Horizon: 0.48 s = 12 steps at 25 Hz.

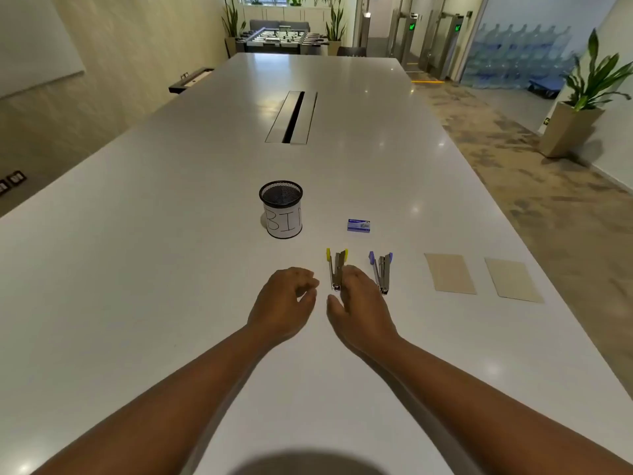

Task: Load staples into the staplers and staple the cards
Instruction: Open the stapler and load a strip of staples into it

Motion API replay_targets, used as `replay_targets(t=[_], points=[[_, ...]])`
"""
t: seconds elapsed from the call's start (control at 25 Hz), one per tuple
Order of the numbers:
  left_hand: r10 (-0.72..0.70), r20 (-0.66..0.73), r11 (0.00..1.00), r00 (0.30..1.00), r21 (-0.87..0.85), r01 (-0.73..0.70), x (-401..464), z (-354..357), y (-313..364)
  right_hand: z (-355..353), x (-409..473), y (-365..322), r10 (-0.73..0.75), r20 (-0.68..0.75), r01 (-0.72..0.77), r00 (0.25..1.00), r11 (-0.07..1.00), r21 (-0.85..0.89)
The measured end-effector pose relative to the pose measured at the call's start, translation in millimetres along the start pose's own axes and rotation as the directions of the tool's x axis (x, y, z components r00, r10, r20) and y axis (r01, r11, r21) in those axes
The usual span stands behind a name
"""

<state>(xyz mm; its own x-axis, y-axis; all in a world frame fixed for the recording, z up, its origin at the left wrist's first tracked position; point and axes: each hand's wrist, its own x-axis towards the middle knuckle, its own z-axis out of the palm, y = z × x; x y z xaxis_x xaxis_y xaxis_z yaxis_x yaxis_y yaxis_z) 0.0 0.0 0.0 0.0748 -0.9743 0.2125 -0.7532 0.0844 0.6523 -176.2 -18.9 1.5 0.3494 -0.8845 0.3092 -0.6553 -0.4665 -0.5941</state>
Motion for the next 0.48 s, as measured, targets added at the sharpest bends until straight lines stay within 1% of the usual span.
replay_targets(t=[0.04, 0.08, 0.12, 0.2, 0.24, 0.28, 0.36, 0.48], points=[[-0.039, -0.006, 0.996, 0.999, -0.078, 0.038, 4, 1, 1, 2, 4, -1, 0.035, -0.047, -0.033, 0.998, 0.998, 0.051], [-0.090, 0.010, 0.989, 0.996, -0.120, 0.090, 8, 0, 4, 3, 9, -2, 0.084, -0.076, -0.079, 0.994, 0.994, 0.076], [-0.120, 0.025, 0.985, 0.992, -0.122, 0.122, 13, 2, 6, 5, 14, -3, 0.127, -0.079, -0.121, 0.989, 0.989, 0.083], [-0.180, 0.069, 0.983, 0.981, -0.028, 0.182, 25, 3, 16, 9, 23, -6, 0.192, -0.083, -0.182, 0.978, 0.977, 0.111], [-0.206, 0.083, 0.979, 0.975, 0.012, 0.205, 30, 6, 19, 10, 25, -5, 0.200, -0.089, -0.190, 0.976, 0.975, 0.111], [-0.231, 0.103, 0.973, 0.967, 0.014, 0.231, 35, 8, 22, 11, 27, -5, 0.199, -0.096, -0.189, 0.975, 0.976, 0.106], [-0.246, 0.138, 0.968, 0.959, -0.014, 0.250, 38, 10, 24, 13, 26, -3, 0.213, -0.081, -0.204, 0.974, 0.973, 0.107], [-0.232, 0.113, 0.971, 0.966, -0.026, 0.236, 39, 11, 22, 15, 26, 1, 0.258, -0.082, -0.246, 0.963, 0.960, 0.134]])
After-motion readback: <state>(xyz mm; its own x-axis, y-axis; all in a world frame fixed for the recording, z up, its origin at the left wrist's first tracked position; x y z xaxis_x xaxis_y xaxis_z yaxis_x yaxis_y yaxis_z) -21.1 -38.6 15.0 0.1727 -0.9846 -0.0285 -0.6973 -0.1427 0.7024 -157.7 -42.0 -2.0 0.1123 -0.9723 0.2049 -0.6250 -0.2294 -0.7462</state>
